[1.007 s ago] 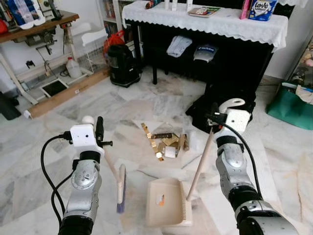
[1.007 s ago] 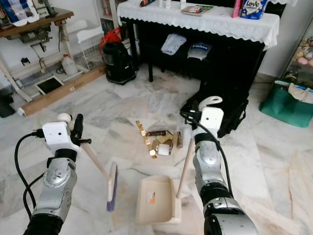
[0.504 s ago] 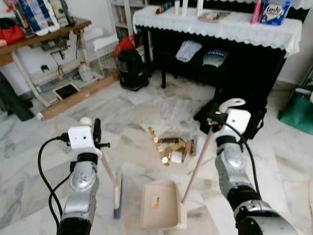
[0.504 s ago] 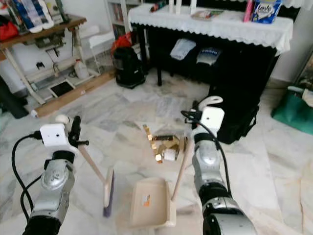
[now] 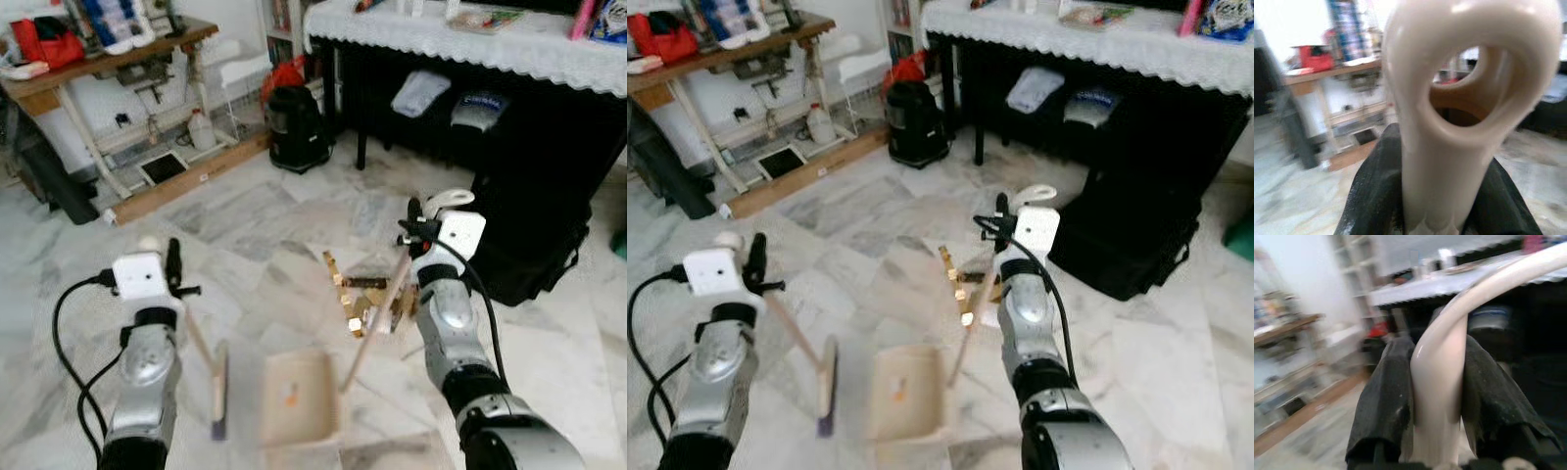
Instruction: Sweep floor
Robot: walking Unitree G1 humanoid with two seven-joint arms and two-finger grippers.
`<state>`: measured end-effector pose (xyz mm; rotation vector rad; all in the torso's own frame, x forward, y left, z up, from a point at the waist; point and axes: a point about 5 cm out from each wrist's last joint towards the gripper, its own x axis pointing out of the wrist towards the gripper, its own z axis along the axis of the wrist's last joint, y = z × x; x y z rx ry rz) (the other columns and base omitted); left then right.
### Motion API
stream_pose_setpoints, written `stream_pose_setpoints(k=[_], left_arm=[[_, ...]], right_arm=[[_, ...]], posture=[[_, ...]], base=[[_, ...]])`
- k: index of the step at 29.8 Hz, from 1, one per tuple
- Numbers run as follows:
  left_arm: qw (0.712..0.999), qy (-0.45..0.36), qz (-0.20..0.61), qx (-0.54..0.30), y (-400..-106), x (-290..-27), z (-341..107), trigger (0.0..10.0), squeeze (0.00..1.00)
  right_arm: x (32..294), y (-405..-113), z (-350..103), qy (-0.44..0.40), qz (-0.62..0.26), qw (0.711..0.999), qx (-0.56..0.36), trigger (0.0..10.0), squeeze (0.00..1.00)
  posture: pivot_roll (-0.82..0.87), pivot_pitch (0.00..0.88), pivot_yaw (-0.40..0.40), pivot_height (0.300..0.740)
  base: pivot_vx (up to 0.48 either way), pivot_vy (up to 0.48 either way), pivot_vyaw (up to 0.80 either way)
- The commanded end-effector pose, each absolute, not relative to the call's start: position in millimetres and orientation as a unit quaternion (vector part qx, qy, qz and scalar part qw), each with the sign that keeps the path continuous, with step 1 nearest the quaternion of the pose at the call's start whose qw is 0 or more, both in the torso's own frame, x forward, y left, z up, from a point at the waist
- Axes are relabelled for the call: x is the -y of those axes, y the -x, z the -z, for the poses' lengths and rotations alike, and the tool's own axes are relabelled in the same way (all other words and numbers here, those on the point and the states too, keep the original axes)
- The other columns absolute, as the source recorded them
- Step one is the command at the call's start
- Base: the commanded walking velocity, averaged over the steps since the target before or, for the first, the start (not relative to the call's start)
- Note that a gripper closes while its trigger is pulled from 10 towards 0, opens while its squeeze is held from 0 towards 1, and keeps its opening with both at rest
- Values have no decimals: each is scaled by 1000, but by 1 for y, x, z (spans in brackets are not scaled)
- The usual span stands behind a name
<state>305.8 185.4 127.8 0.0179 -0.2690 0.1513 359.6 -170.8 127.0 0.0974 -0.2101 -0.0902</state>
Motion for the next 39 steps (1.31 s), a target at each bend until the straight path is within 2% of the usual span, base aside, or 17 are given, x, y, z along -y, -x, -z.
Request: stream_pose_setpoints(k=[1,23,39], left_arm=[[983,-4,-81,164,-306,-191,-141,10000,0],[983,-5,-84,166,-306,-192,-142,10000,0],[979,-12,-98,178,-306,-198,-148,10000,0]], right_arm=[[162,-365,-142,-38,25,991,129,10000,0],[161,-365,-142,-36,22,991,129,10000,0],[160,-365,-144,-34,20,990,138,10000,0]], posture=[[7,3,88,740],[8,5,85,740],[6,5,84,740]], base=[[247,0,-769],[243,0,-768],[0,0,-709]])
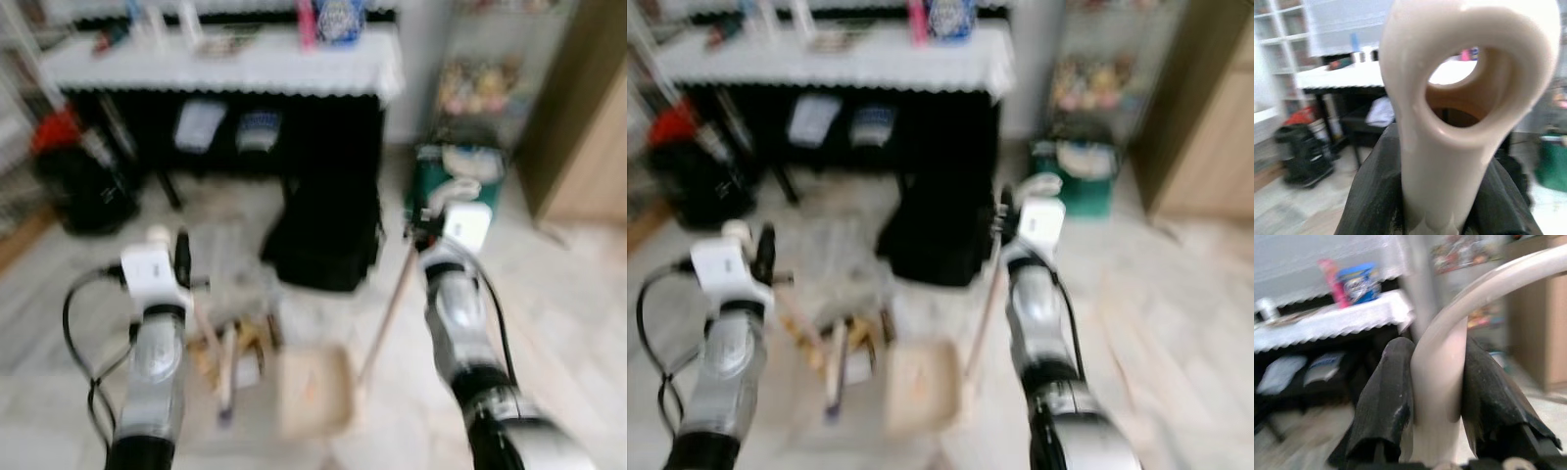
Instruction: Sweep floor
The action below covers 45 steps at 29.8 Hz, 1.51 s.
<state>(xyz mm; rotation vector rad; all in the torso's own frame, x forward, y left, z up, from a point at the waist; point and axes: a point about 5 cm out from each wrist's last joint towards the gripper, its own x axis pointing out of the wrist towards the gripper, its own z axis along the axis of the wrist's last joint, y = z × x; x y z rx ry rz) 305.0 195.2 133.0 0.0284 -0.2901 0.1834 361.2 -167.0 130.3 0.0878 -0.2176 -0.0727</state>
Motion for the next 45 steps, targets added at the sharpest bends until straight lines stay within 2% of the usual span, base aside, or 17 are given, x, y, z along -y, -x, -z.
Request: stream_pose_setpoints(k=[1,11,30,39,45], left_arm=[[978,-13,-99,181,-306,-199,-149,10000,0],[970,-15,-99,222,-308,-202,-172,10000,0],[981,5,-60,182,-307,-185,-156,10000,0],[985,10,-59,164,-304,-182,-146,10000,0],[985,9,-59,161,-304,-181,-145,10000,0]], right_arm=[[160,-365,-145,-34,20,989,139,10000,0],[159,-365,-144,-34,19,990,138,10000,0],[158,-364,-142,-28,19,990,134,10000,0],[156,-365,-143,-5,13,991,132,10000,0],[156,-365,-142,-6,11,991,133,10000,0]], posture=[[6,5,84,740],[9,4,82,740],[9,10,86,740],[9,12,85,740],[11,13,84,740]], base=[[0,0,0],[0,0,0],[0,0,0],[274,0,0],[321,0,464]])
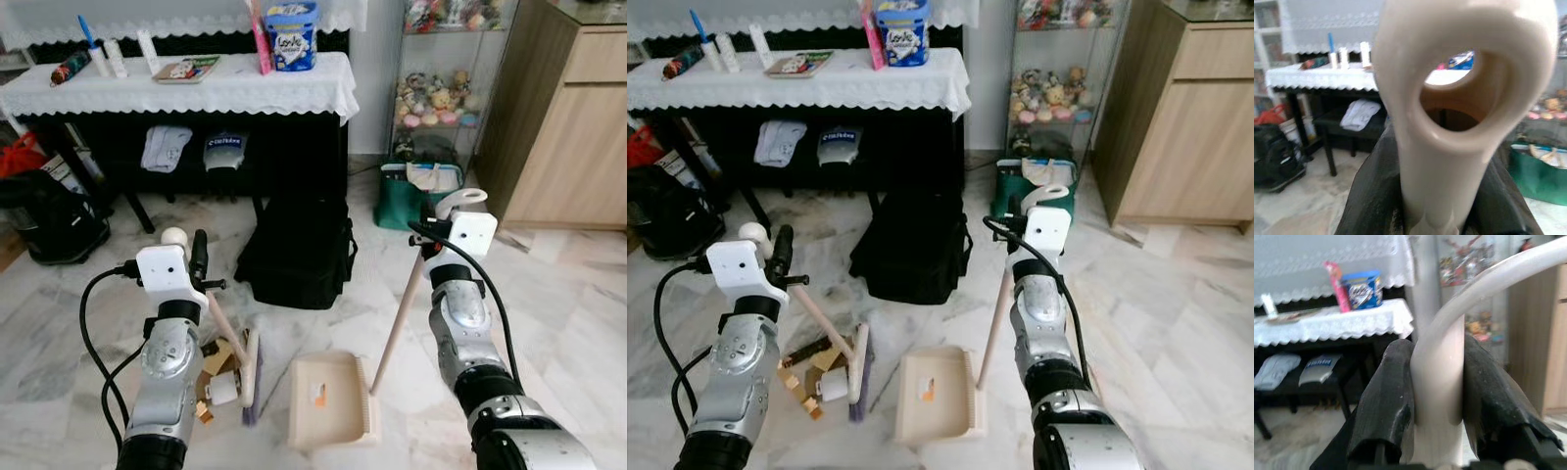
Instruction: Sweep floor
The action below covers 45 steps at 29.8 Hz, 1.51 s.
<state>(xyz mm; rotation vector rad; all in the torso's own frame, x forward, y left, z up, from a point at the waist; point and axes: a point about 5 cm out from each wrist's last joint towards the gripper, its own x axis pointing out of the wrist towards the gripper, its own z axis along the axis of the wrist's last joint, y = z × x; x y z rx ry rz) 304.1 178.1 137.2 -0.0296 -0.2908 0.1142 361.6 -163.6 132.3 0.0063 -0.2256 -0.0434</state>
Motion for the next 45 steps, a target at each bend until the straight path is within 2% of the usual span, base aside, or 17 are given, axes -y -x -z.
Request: stream_pose_setpoints(k=[1,22,41,45], left_arm=[[985,9,-59,161,-304,-181,-145,10000,0],[984,5,-68,165,-303,-185,-146,10000,0],[984,5,-75,162,-303,-187,-145,10000,0],[984,5,-75,161,-303,-187,-145,10000,0]], right_arm=[[156,-364,-142,-13,11,991,133,10000,0],[157,-364,-143,-17,15,991,135,10000,0],[157,-365,-143,-6,8,991,133,10000,0],[153,-364,-143,5,0,991,137,10000,0]], posture=[[11,13,84,740],[9,16,83,740],[6,18,80,740],[6,16,81,740]], base=[[319,0,0],[315,0,0],[43,0,0],[304,0,800]])
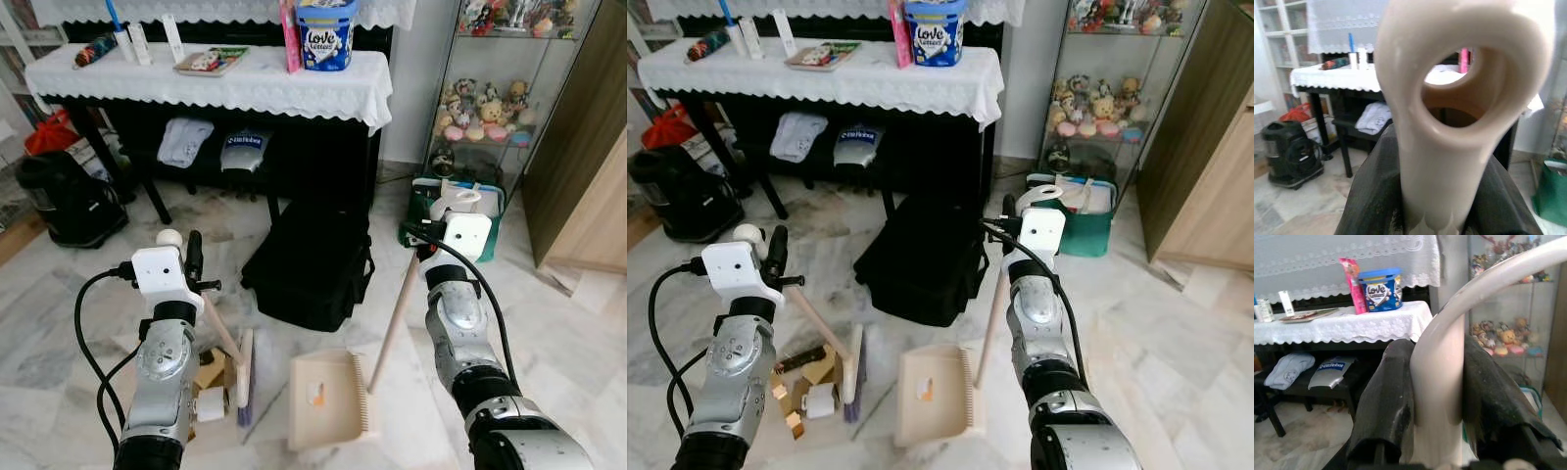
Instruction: Sweep floor
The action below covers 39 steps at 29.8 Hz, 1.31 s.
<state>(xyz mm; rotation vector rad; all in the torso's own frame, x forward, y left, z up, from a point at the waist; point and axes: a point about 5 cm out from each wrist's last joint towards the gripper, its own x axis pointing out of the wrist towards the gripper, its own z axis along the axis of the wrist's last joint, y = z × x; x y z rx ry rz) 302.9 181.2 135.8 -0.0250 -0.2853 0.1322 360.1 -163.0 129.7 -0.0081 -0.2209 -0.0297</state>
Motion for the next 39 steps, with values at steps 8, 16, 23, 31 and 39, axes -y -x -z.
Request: stream_pose_setpoints(k=[8,16,23,31,39], left_arm=[[984,5,-74,160,-303,-186,-144,10000,0],[985,6,-70,160,-304,-185,-144,10000,0],[984,4,-71,162,-304,-185,-145,10000,0],[985,3,-72,158,-303,-187,-142,10000,0],[985,0,-74,155,-304,-189,-141,10000,0]], right_arm=[[156,-364,-143,-15,7,990,137,10000,0],[155,-364,-143,-8,5,991,137,10000,0],[155,-363,-142,-14,4,990,138,10000,0],[155,-362,-139,-13,1,991,131,10000,0],[156,-358,-132,-14,-4,992,125,10000,0]], posture=[[4,15,82,740],[0,4,84,740],[0,0,84,740],[-1,1,83,740],[-5,13,84,740]], base=[[322,0,200],[334,0,0],[335,0,0],[336,0,0],[83,0,0]])
